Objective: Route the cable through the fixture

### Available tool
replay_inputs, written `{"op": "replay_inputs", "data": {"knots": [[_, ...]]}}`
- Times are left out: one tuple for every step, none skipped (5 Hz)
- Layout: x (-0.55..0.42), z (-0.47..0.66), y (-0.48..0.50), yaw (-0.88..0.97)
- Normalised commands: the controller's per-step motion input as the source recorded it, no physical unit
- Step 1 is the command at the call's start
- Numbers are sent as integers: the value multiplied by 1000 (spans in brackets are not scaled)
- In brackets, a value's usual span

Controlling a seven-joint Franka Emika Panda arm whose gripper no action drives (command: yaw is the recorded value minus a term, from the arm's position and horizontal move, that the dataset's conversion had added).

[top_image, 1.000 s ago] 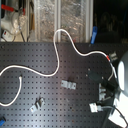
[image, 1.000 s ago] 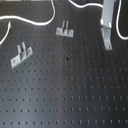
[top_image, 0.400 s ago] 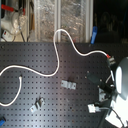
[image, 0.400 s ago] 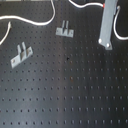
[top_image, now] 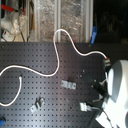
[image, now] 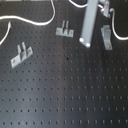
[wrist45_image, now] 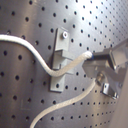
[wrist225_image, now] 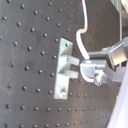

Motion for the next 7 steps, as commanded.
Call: {"op": "replay_inputs", "data": {"knots": [[40, 58, 81, 663], [-92, 85, 80, 746], [0, 0, 0, 180], [-30, 73, -24, 137], [-112, 36, 57, 349], [-66, 139, 19, 469], [-11, 23, 12, 223]]}}
